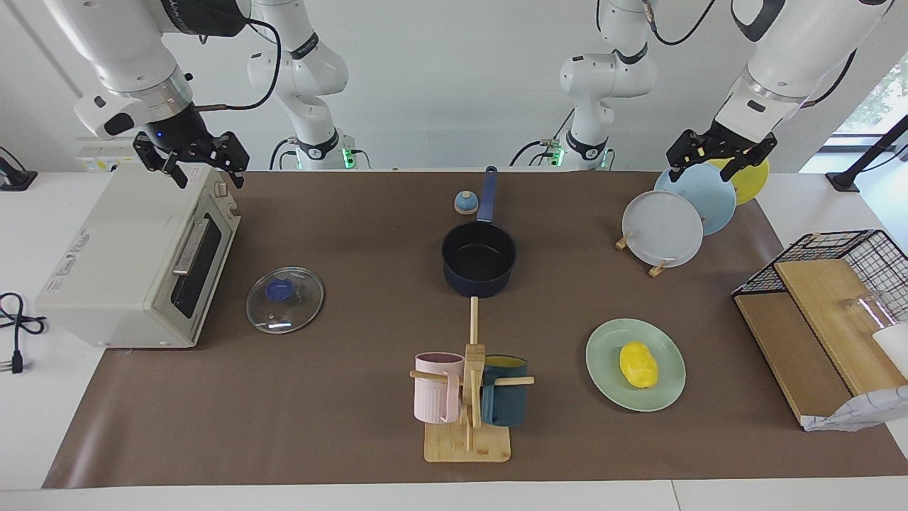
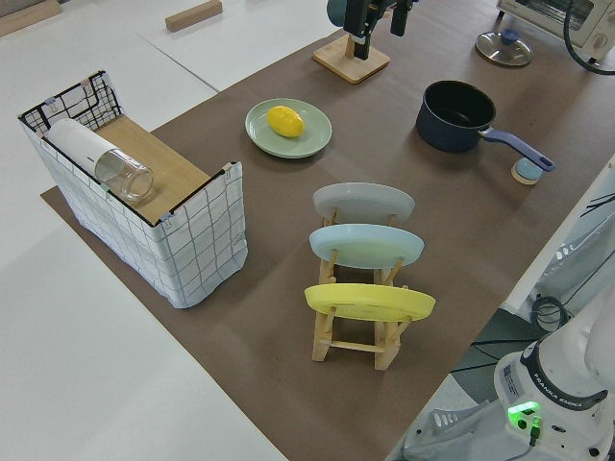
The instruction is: Transfer potato from pot to plate
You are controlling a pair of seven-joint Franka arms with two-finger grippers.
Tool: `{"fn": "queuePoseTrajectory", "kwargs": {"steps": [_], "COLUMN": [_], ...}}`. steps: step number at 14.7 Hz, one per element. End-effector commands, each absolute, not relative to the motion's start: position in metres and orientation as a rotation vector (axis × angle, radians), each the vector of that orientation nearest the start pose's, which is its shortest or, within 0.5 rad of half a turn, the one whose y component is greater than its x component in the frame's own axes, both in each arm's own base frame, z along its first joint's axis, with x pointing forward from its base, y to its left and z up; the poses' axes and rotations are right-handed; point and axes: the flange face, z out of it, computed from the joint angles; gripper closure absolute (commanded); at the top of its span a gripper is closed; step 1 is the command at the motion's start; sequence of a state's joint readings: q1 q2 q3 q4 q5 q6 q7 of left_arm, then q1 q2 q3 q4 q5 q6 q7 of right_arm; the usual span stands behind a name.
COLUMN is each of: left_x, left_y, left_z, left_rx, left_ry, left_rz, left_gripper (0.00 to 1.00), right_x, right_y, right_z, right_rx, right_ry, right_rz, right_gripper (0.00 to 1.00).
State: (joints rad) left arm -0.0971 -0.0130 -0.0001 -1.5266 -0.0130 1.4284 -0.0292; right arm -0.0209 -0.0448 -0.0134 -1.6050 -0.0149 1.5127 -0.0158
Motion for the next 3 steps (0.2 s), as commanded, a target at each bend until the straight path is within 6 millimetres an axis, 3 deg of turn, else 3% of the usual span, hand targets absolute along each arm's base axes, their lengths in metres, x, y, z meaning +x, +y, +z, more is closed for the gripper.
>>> {"fn": "queuePoseTrajectory", "kwargs": {"steps": [1, 3], "left_x": [0.537, 0.5359], "left_y": [-0.0546, -0.0545], "left_z": [0.6442, 0.6434], "left_rx": [-3.142, -3.142], "left_ry": [0.114, 0.114], "left_rz": [0.092, 0.092], "left_gripper": [0.0, 0.0], "right_x": [0.5289, 0.5289], "right_y": [-0.0217, -0.0217], "right_z": [0.6292, 0.6292], "right_rx": [-3.135, -3.135], "right_ry": [0.055, 0.057], "right_rz": [0.079, 0.079], "right_gripper": [0.0, 0.0]}}
